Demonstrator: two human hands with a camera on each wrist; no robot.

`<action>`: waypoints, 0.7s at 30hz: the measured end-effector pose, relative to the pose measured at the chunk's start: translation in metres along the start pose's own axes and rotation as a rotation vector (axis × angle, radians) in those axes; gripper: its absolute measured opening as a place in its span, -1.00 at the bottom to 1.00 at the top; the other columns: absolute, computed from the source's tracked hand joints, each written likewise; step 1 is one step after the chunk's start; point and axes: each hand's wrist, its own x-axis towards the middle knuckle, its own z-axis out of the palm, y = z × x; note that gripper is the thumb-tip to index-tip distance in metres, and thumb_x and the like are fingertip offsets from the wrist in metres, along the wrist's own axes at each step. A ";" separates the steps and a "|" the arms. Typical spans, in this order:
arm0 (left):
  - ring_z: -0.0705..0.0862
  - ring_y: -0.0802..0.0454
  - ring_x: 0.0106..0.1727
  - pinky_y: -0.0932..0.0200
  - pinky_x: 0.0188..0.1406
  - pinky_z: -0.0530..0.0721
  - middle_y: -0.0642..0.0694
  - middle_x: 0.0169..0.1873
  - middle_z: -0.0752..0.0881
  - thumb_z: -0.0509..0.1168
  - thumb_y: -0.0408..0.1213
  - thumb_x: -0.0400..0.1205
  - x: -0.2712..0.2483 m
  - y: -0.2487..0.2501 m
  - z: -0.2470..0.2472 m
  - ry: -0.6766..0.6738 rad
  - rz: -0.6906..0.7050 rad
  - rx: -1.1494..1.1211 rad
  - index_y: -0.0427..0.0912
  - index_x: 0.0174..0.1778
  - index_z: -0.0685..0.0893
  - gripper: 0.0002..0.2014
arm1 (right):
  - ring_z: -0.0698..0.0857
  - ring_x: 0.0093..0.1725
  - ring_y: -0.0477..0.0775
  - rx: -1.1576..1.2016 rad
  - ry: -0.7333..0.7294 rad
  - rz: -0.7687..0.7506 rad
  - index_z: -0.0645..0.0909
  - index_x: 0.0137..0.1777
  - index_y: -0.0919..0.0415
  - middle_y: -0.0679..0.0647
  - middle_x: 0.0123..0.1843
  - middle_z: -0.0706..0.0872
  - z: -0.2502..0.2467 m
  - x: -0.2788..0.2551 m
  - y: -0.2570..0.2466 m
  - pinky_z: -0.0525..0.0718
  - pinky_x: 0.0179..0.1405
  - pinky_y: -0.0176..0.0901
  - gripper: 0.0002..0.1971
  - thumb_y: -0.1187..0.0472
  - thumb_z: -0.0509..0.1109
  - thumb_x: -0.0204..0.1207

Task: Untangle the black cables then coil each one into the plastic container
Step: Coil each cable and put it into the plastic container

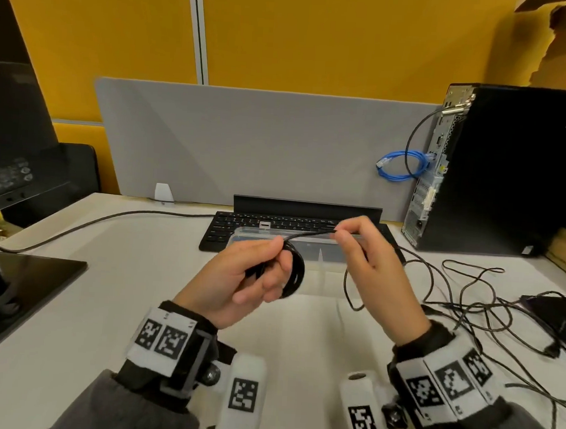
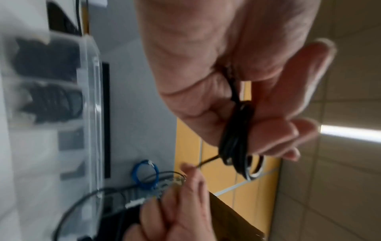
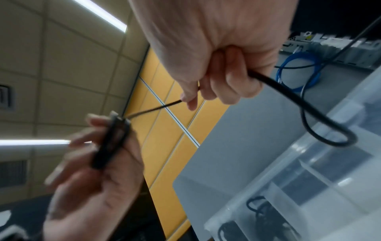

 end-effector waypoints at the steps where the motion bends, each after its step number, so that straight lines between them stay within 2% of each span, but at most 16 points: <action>1: 0.34 0.28 -0.81 0.37 -0.61 0.50 -0.01 -0.68 0.52 0.40 -0.08 0.52 -0.003 0.001 0.000 -0.106 -0.016 -0.043 -0.24 -0.37 0.72 -0.71 | 0.55 -0.34 -0.12 -0.034 -0.026 -0.020 0.56 -0.11 0.01 -0.08 -0.29 0.64 0.000 0.000 0.004 0.47 -0.35 -0.32 -0.85 0.15 0.18 0.65; 3: 0.41 0.31 -0.80 0.39 -0.59 0.53 0.00 -0.65 0.59 0.48 -0.04 0.44 -0.004 0.000 0.000 -0.226 -0.026 -0.058 -0.22 -0.33 0.76 -0.73 | 0.58 -0.29 -0.18 -0.147 -0.102 -0.046 0.59 -0.13 -0.04 -0.15 -0.29 0.67 0.004 -0.003 0.011 0.46 -0.32 -0.40 -0.84 0.14 0.21 0.64; 6: 0.41 0.30 -0.81 0.42 -0.62 0.50 0.05 -0.68 0.57 0.52 -0.05 0.38 -0.002 0.002 -0.006 -0.164 0.016 -0.135 -0.18 -0.40 0.73 -0.74 | 0.56 -0.36 -0.33 -0.276 -0.115 -0.056 0.60 -0.18 -0.06 -0.34 -0.40 0.63 -0.010 0.001 0.012 0.44 -0.37 -0.49 -0.81 0.10 0.21 0.64; 9: 0.36 0.25 -0.83 0.43 -0.64 0.47 0.07 -0.73 0.50 0.57 -0.07 0.29 0.001 0.008 -0.018 0.008 0.119 -0.230 -0.12 -0.51 0.64 -0.72 | 0.60 -0.31 -0.14 -0.395 -0.078 -0.080 0.59 -0.30 0.00 -0.10 -0.35 0.67 -0.054 0.013 0.010 0.49 -0.30 -0.38 -0.74 0.05 0.20 0.60; 11: 0.34 0.22 -0.84 0.42 -0.64 0.49 0.05 -0.75 0.47 0.60 -0.08 0.23 0.002 0.009 -0.022 0.098 0.180 -0.261 -0.11 -0.54 0.61 -0.70 | 0.57 -0.37 -0.02 -0.529 -0.042 -0.063 0.53 -0.35 0.02 0.00 -0.41 0.61 -0.089 0.015 0.004 0.46 -0.39 -0.25 -0.68 -0.08 0.16 0.56; 14: 0.36 0.20 -0.85 0.42 -0.64 0.52 0.05 -0.75 0.47 0.56 -0.10 0.26 0.002 0.010 -0.020 0.103 0.244 -0.306 -0.11 -0.54 0.59 -0.72 | 0.52 -0.45 0.03 -0.796 0.154 -0.030 0.46 -0.33 0.01 0.02 -0.45 0.55 -0.141 0.016 0.009 0.43 -0.48 -0.19 -0.57 -0.31 0.09 0.52; 16: 0.37 0.20 -0.85 0.41 -0.66 0.52 0.07 -0.75 0.47 0.54 -0.12 0.28 0.002 0.010 -0.021 0.103 0.274 -0.333 -0.11 -0.54 0.59 -0.73 | 0.51 -0.48 0.13 -0.920 0.262 0.012 0.44 -0.31 0.00 0.06 -0.47 0.53 -0.163 0.017 0.016 0.48 -0.49 -0.12 -0.44 -0.46 -0.06 0.49; 18: 0.37 0.19 -0.86 0.41 -0.67 0.52 0.07 -0.75 0.46 0.54 -0.13 0.27 0.002 0.009 -0.022 0.113 0.274 -0.368 -0.11 -0.54 0.58 -0.74 | 0.50 -0.49 0.20 -1.023 0.282 0.072 0.48 -0.24 0.07 0.13 -0.45 0.54 -0.168 0.016 0.024 0.47 -0.52 -0.10 -0.26 -0.53 -0.27 0.43; 19: 0.36 0.19 -0.86 0.40 -0.67 0.52 0.08 -0.75 0.46 0.54 -0.14 0.27 0.002 0.008 -0.022 0.119 0.267 -0.382 -0.12 -0.54 0.58 -0.74 | 0.53 -0.45 0.23 -1.054 0.283 0.101 0.52 -0.18 0.14 0.19 -0.40 0.57 -0.166 0.015 0.026 0.46 -0.50 -0.09 -0.21 -0.52 -0.27 0.41; 21: 0.34 0.21 -0.86 0.40 -0.67 0.51 0.07 -0.74 0.45 0.51 -0.13 0.30 0.003 0.006 -0.018 0.143 0.248 -0.368 -0.13 -0.53 0.58 -0.75 | 0.61 -0.24 0.35 -1.088 0.291 0.164 0.60 0.05 0.24 0.32 -0.24 0.65 -0.151 0.016 0.024 0.57 -0.38 0.03 -0.25 -0.38 -0.12 0.39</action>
